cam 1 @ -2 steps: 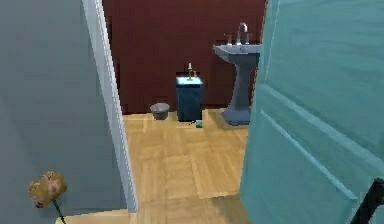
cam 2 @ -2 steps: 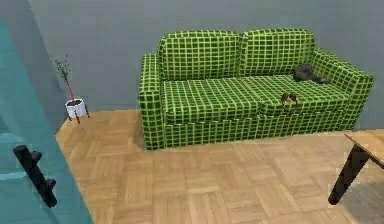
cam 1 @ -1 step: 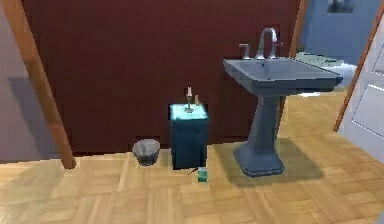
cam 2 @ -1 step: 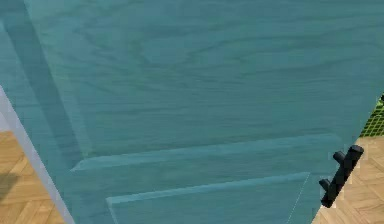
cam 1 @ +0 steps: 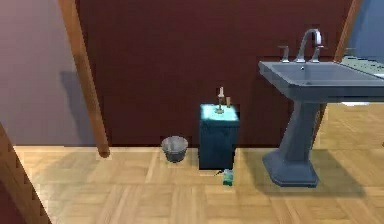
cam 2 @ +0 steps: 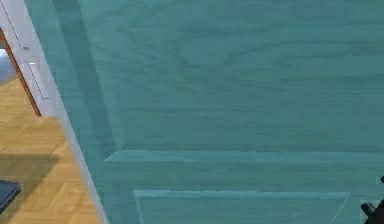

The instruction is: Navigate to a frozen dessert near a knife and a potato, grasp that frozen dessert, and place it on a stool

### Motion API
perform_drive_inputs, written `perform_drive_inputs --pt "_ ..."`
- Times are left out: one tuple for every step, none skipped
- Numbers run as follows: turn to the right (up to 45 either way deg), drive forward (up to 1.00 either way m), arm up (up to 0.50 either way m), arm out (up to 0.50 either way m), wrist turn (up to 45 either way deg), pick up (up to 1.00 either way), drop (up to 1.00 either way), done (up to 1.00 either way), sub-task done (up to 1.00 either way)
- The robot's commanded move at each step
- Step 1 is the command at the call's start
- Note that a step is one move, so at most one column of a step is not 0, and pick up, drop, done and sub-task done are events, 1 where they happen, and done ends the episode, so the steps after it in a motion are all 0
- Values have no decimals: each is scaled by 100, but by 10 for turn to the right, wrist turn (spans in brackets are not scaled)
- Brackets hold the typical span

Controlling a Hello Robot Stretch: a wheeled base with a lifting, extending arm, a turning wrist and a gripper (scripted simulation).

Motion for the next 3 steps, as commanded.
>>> perform_drive_inputs --pt "0 5 0 0 0 0 0 0 0" --pt "-150 0 0 0 0 0 0 0 0" --pt "0 45 0 0 0 0 0 0 0"
